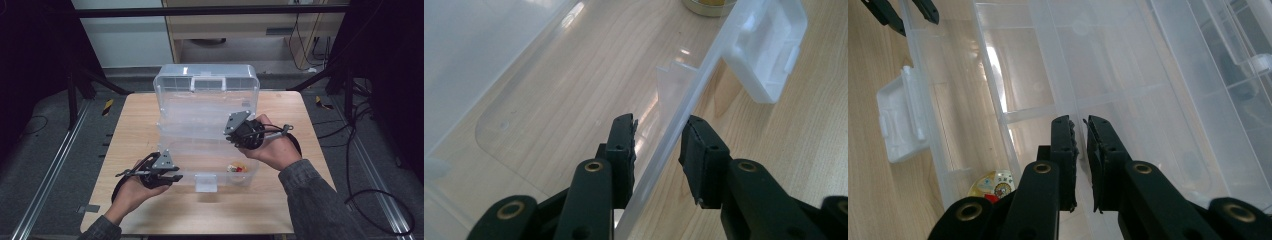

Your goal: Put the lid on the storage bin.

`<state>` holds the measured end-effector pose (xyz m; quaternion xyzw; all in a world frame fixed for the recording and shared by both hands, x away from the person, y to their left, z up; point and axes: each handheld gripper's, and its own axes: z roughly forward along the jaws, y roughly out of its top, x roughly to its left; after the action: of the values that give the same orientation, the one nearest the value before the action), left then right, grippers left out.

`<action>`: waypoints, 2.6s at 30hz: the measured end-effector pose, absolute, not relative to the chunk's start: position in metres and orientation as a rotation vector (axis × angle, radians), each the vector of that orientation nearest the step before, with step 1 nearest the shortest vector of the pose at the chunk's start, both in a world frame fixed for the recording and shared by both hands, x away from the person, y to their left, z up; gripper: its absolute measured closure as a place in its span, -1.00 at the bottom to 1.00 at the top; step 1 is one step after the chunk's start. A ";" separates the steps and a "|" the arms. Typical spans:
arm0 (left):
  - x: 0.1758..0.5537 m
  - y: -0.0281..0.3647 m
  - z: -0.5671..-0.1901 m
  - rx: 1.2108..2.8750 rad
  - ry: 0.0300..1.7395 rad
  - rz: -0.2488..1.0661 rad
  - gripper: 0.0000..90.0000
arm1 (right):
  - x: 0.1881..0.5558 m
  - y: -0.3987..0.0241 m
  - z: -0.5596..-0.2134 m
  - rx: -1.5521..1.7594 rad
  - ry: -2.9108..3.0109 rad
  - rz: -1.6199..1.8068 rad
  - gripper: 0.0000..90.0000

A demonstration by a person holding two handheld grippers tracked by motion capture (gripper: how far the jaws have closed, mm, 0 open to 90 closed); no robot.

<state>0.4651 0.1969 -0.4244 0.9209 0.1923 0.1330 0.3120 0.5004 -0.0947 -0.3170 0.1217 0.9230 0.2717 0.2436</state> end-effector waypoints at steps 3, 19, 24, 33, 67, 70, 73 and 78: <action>0.464 0.196 -0.424 2.425 0.508 0.354 0.48 | 0.500 -0.095 -0.318 0.335 2.519 0.747 0.83; 0.464 0.197 -0.425 2.416 0.510 0.362 0.47 | 0.495 -0.095 -0.320 0.333 2.533 0.748 0.83; 0.463 0.197 -0.425 2.411 0.510 0.372 0.46 | 0.493 -0.095 -0.322 0.326 2.533 0.749 0.83; 0.462 0.198 -0.425 2.403 0.513 0.378 0.44 | 0.490 -0.096 -0.324 0.325 2.535 0.756 0.82; 0.434 0.267 -0.364 2.261 0.686 0.338 -0.29 | 0.490 -0.098 -0.324 0.330 2.534 0.754 0.81; 0.443 0.283 -0.358 2.269 0.719 0.352 -0.28 | 0.490 -0.098 -0.324 0.332 2.536 0.753 0.81; 0.453 0.296 -0.353 2.256 0.759 0.341 -0.23 | 0.490 -0.098 -0.324 0.332 2.537 0.752 0.81; 0.467 0.313 -0.344 2.228 0.818 0.376 -0.13 | 0.489 -0.097 -0.324 0.333 2.535 0.747 0.81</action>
<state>0.4665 0.3126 -0.3444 0.8648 0.3175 0.1458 0.3607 0.4885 -0.0973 -0.3241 0.1216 0.9247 0.2725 0.2365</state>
